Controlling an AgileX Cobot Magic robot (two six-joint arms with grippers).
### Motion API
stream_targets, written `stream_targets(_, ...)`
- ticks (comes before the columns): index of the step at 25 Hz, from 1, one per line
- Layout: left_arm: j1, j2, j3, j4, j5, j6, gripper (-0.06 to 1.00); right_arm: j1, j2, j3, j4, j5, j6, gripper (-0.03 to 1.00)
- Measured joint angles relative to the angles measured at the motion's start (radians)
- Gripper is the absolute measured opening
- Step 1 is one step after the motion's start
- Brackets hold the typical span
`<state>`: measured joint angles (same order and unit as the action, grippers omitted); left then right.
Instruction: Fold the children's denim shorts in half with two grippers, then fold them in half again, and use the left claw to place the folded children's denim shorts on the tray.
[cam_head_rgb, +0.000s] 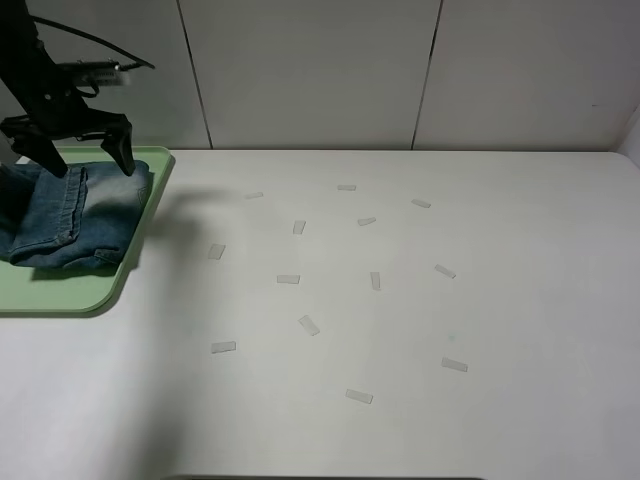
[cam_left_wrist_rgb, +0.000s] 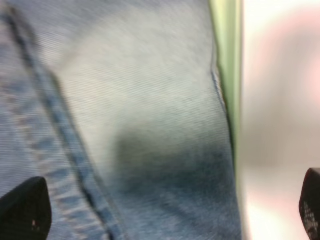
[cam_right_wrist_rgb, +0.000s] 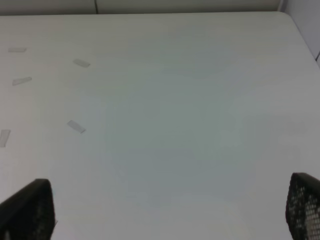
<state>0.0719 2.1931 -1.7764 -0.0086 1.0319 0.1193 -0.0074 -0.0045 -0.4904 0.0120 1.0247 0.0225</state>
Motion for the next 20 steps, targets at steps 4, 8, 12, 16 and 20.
stream_targets(4,0.006,0.015,0.013,0.063,0.039,-0.016,0.99,0.000,0.000,0.000,0.000,0.000,0.000,0.70)
stream_targets(8,0.054,0.015,0.045,0.123,0.060,-0.025,0.99,0.000,0.000,0.000,0.000,0.000,0.000,0.70)
stream_targets(12,0.130,0.015,0.093,0.141,0.062,-0.025,0.99,0.000,0.000,0.000,0.000,0.000,0.000,0.70)
stream_targets(16,0.195,0.015,0.103,0.148,0.064,-0.023,0.99,0.000,0.000,0.000,0.000,0.000,0.000,0.70)
stream_targets(20,0.242,0.015,0.103,0.150,0.059,-0.023,0.99,0.000,0.000,0.000,0.000,0.000,0.000,0.70)
